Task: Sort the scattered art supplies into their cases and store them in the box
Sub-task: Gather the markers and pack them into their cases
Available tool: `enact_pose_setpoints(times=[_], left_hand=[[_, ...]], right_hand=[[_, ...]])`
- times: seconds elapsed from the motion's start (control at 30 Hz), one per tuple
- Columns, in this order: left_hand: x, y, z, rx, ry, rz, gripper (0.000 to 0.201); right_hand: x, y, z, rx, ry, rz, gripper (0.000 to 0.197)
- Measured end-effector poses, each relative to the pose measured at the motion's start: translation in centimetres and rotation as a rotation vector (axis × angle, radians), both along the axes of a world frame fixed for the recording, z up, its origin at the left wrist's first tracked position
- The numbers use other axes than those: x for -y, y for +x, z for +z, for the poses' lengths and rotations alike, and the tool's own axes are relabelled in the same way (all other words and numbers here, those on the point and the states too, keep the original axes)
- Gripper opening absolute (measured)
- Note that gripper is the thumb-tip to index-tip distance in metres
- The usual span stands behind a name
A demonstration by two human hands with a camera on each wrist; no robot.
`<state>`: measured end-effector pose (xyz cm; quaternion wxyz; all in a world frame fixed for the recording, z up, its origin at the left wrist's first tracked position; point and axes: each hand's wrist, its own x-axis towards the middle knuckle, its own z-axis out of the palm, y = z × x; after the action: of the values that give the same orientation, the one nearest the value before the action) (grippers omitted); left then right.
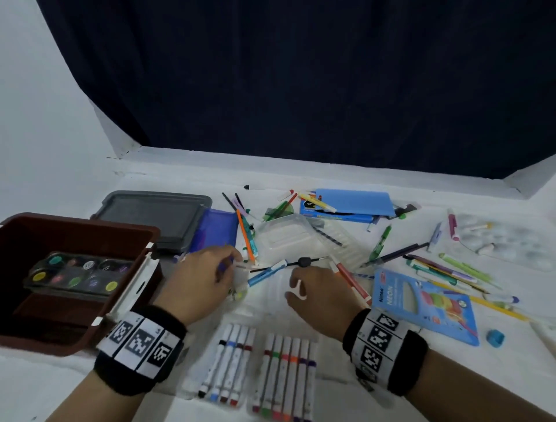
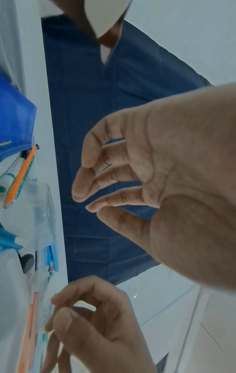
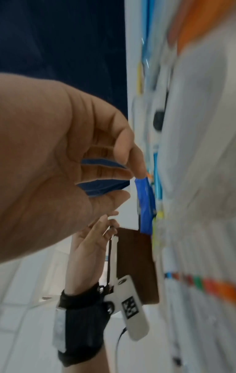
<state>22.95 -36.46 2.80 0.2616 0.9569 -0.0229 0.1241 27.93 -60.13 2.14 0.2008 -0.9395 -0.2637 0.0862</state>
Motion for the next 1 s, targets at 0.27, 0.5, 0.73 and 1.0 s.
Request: enact_pose_setpoints(times=[0.27, 0.5, 0.73, 1.0], left_hand=[[4.7, 7.9, -1.8, -0.135, 0.064, -0.023, 0.071], [6.2, 13.0, -2.7, -0.439, 0.342, 0.072, 0.078], [6.0, 13.6, -2.7, -0.381, 0.362, 0.069, 0.071], [5.6, 11.6, 2.2, -0.086, 0.269, 0.059, 0.068]], right_hand=[[6.3, 5.6, -1.6, -0.05, -0.218, 0.306, 0.065], [6.3, 7.1, -0.2, -0.089, -0.431, 0.446, 0.066], [5.7, 7.9, -1.1, -0.1, -0.459, 0.472, 0.088], [6.9, 7.4, 0.9, -0.035, -0.142, 0.269, 0.078]])
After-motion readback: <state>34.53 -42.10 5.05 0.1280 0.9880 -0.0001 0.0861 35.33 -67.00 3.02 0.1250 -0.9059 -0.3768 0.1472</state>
